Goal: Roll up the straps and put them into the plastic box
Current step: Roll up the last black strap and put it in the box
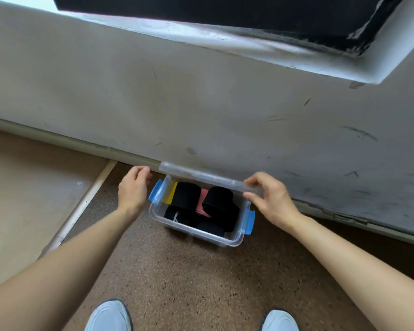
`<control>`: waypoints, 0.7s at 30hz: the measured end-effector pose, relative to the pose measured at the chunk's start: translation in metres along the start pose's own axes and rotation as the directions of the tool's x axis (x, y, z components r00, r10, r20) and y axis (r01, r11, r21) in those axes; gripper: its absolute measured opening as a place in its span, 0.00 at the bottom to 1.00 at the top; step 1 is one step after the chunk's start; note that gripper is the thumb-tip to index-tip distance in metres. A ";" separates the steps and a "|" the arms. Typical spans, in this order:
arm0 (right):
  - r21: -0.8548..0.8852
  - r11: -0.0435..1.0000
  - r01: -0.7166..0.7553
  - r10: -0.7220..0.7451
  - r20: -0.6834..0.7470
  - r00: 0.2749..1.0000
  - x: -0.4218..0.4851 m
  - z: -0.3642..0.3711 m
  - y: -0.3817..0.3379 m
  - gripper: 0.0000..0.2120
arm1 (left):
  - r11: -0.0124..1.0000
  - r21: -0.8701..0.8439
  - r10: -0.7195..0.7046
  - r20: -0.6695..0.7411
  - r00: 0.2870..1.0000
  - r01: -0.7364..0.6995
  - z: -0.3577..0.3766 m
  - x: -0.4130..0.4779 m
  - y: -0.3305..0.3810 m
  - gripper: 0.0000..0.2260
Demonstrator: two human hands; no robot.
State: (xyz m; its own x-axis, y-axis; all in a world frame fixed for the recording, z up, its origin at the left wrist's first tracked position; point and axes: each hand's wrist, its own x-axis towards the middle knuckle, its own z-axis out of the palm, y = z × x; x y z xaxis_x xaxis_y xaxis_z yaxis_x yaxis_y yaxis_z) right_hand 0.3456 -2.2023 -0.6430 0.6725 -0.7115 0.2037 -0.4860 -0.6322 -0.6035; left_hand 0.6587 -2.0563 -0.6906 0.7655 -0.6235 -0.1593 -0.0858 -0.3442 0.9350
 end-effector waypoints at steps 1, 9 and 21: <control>-0.006 1.000 0.012 -0.012 0.027 1.000 -0.006 0.007 -0.001 0.11 | 1.000 0.002 -0.001 0.030 1.000 0.001 -0.006 0.003 -0.001 0.12; -0.119 0.992 0.047 -0.026 0.168 0.985 -0.050 0.053 -0.009 0.16 | 0.991 0.107 -0.098 0.245 0.964 0.074 -0.007 -0.013 -0.019 0.17; -0.068 0.980 -0.188 0.188 -0.006 0.982 -0.068 0.082 0.006 0.16 | 0.783 0.622 -0.043 0.022 0.999 0.020 0.000 -0.036 -0.045 0.16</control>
State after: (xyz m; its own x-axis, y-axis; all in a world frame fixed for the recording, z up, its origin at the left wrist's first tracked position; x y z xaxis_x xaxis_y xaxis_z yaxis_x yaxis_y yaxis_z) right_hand 0.3427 -2.1331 -0.7238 0.5662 -0.8192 0.0911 -0.6405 -0.5069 -0.5768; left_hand 0.6350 -2.0186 -0.7272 0.7542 -0.6235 -0.2059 -0.4486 -0.7182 0.5319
